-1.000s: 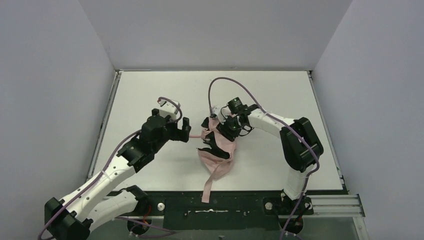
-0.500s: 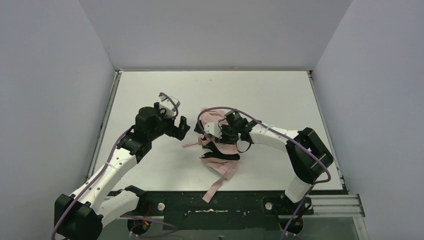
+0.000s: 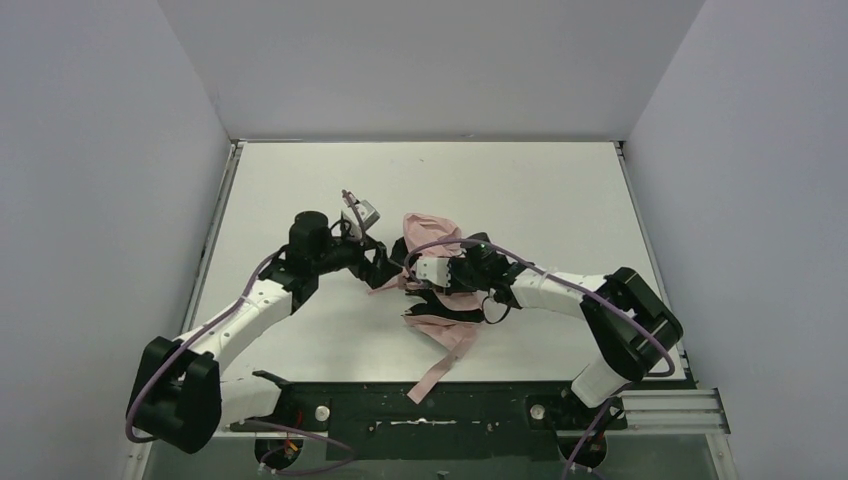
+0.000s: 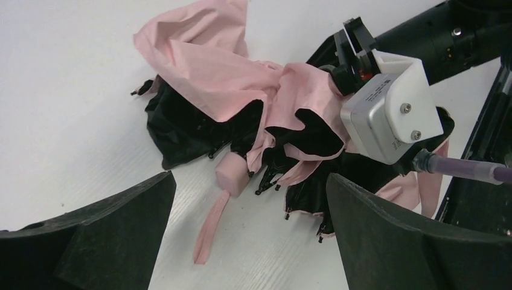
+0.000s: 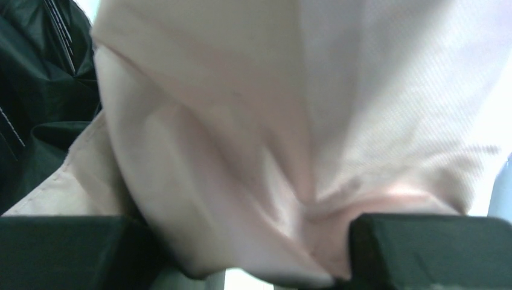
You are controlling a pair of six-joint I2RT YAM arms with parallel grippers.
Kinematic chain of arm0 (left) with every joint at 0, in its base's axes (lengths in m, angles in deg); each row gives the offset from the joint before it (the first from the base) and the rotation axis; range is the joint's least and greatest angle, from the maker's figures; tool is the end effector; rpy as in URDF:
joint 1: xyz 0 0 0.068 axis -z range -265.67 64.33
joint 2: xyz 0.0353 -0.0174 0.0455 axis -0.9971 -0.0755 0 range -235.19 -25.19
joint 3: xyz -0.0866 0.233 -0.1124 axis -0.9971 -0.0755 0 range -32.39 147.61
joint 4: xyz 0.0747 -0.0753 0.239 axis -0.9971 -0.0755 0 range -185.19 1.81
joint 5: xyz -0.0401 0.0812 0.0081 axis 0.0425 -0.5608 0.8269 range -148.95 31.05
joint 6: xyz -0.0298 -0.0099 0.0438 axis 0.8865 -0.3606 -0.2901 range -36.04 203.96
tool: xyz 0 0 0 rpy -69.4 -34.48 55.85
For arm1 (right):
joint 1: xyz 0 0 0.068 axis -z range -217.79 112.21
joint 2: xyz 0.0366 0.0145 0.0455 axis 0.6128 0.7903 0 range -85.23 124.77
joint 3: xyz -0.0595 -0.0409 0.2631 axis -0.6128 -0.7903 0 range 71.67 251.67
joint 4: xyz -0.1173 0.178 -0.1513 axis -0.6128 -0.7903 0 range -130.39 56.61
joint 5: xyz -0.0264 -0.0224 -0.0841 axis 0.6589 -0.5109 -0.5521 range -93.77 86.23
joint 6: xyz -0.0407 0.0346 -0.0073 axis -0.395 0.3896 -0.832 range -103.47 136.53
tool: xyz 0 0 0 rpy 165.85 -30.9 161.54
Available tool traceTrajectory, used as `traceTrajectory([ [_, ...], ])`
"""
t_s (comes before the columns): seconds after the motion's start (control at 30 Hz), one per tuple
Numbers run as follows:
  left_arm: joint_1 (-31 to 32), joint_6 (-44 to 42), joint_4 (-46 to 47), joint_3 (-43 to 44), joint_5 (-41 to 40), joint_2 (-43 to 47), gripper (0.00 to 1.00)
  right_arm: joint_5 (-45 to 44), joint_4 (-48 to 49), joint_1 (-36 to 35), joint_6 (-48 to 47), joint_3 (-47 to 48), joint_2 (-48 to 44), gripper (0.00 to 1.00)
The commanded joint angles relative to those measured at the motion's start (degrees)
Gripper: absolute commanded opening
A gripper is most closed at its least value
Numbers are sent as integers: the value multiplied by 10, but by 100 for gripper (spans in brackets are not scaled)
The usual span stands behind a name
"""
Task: Put away the umbrella
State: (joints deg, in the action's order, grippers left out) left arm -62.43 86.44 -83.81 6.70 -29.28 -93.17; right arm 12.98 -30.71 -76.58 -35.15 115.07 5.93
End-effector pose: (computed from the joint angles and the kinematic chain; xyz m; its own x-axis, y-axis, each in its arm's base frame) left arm 0.2320 -0.1187 0.2489 -0.4134 0.1366 -0.9002 0.7395 0.6272 -0.2444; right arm 0.2358 0.2028 0.1599 0.2530 -0.7605 -0.5980 -0.9033 0.0356 -0.4275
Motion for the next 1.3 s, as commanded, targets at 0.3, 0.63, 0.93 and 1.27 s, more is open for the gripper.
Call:
traceTrajectory([
  [0.3, 3, -132, 70, 100, 156, -217, 97, -7, 32, 0, -10, -32, -25, 20],
  [0.63, 38, -179, 26, 158, 178, -312, 97, 2, 45, -2, 7, -32, -27, 20],
  [0.93, 67, -236, -38, 171, 184, -351, 97, -2, 73, -1, 22, -26, -13, 19],
  [1.27, 92, -304, -90, 172, 128, -360, 71, -3, 154, -2, 61, -56, -14, 22],
])
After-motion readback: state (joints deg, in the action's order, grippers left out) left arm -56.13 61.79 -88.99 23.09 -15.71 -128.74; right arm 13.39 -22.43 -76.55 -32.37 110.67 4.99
